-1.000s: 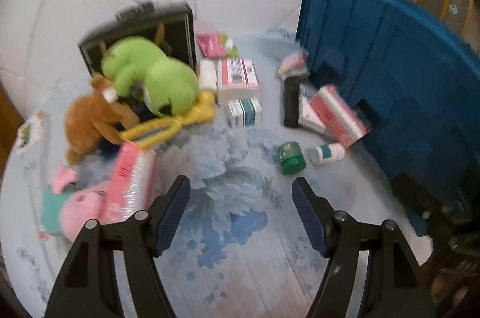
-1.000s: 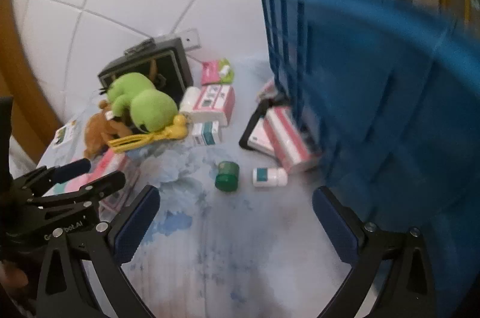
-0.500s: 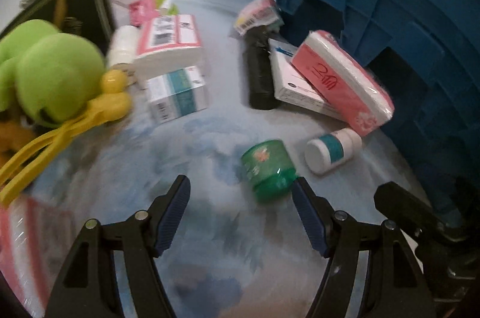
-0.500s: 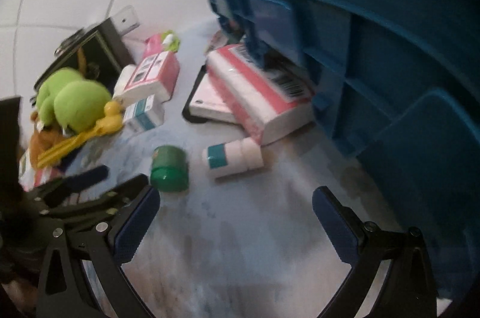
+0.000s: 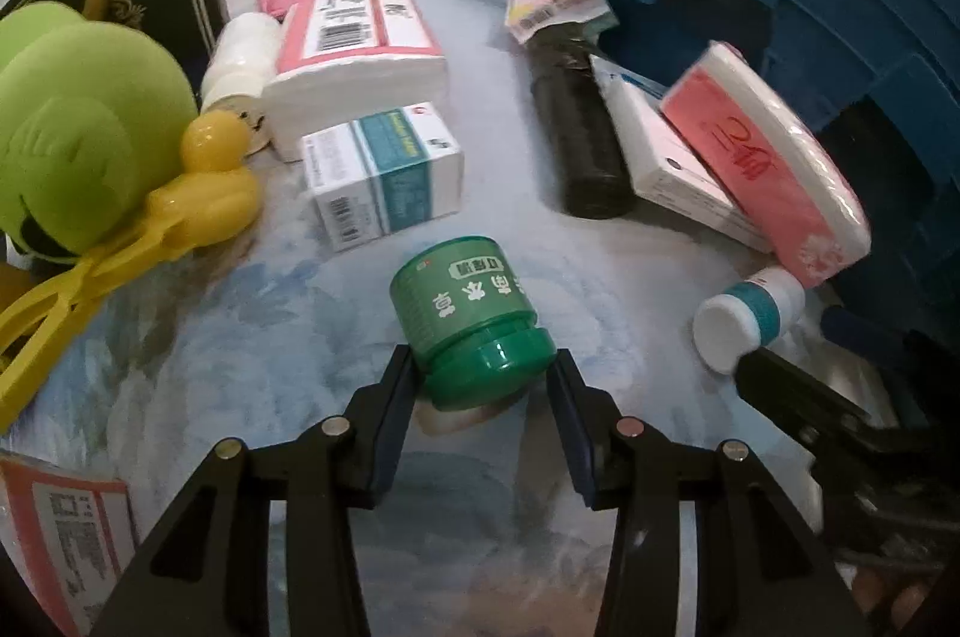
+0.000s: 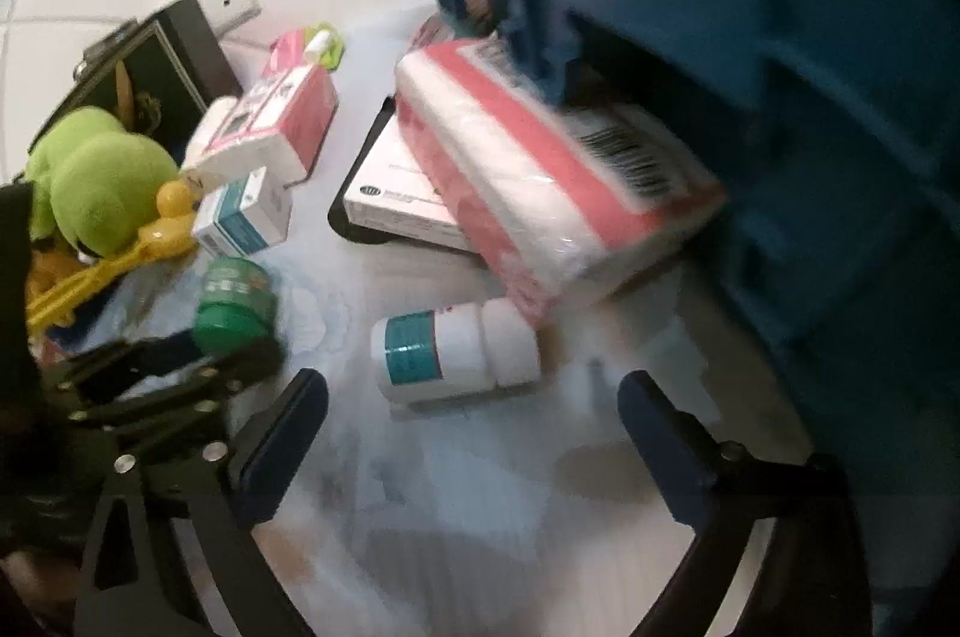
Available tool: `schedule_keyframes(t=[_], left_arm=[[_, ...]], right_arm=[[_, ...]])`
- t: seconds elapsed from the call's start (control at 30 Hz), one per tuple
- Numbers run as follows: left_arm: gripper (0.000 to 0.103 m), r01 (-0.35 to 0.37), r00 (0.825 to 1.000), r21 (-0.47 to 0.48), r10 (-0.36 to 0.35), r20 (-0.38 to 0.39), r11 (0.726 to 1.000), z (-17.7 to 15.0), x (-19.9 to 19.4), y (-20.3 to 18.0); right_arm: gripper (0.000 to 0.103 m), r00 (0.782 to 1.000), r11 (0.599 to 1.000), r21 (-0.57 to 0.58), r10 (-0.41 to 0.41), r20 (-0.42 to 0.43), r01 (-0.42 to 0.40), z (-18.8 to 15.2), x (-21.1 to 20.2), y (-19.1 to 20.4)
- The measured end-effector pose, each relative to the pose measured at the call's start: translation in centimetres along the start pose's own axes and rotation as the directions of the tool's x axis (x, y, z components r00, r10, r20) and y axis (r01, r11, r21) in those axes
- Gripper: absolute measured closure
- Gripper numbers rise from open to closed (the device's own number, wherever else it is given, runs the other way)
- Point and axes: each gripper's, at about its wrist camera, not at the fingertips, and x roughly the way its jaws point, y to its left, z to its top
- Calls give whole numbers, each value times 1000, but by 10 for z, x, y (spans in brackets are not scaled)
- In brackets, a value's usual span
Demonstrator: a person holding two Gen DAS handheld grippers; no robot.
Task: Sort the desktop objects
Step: 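Grasp the green-capped jar with left gripper while right grasps the teal-labelled pill bottle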
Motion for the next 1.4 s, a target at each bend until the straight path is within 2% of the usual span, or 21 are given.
schedule_keyframes(t=[0.13, 0.17, 0.23, 0.27, 0.4, 0.5, 0.6, 0.77, 0.87, 0.93, 1.0, 1.17, 1.2, 1.23, 1.4], left_arm=[[59, 0, 1000, 3, 0, 16, 1000, 3, -5, 4], [59, -6, 1000, 5, 6, 23, 1000, 3, -6, 4], [60, -6, 999, 8, 6, 33, 1000, 4, -9, 4], [60, -10, 999, 8, 10, 39, 1000, 2, -10, 2], [62, -13, 998, 10, 12, 60, 1000, -2, -20, 1], [68, -19, 998, -7, 19, 67, 1000, -8, -32, 3], [78, -35, 997, -6, 35, 69, 999, -9, -39, 2], [77, -47, 998, -25, 48, 39, 999, -17, -49, 7], [58, -67, 997, -26, 68, 34, 997, -21, -53, 10], [38, -54, 997, -38, 56, 47, 998, -20, -55, 11], [35, -56, 997, -44, 59, 58, 997, -17, -54, 10], [35, -90, 995, -38, 92, 45, 995, -10, -27, 5], [47, -93, 995, -40, 94, 43, 995, -11, -24, 5], [63, -86, 995, -39, 88, 36, 995, -12, -20, 5], [63, -98, 993, -35, 101, 67, 995, -15, -35, 5]], right_arm=[[16, 1000, 1000, -13, -9, -14, 9, 2, 14, 3], [21, 1000, 1000, -18, -13, -14, 13, 2, 17, 4], [40, 1000, 999, -28, -18, -17, 17, 3, 21, 6], [42, 1000, 999, -38, -24, -15, 23, 4, 21, 7], [43, 1000, 998, -58, -8, -14, 8, 3, 16, 12], [43, 1000, 997, -73, 11, 0, -11, 5, 5, 18], [43, 999, 995, -97, 29, 20, -27, 6, -9, 26], [43, 999, 992, -118, 44, 19, -42, 2, -23, 34], [43, 999, 992, -123, 40, -1, -40, -2, -22, 33], [43, 999, 993, -114, 38, -14, -39, -3, -18, 31], [43, 999, 994, -104, 37, -29, -40, -5, -14, 28], [43, 998, 994, -102, 42, -38, -45, -5, -12, 24], [43, 998, 994, -103, 43, -40, -46, -5, -10, 25], [43, 998, 993, -104, 44, -42, -48, -4, -9, 25], [43, 998, 990, -131, 52, -36, -57, -1, -11, 33]])
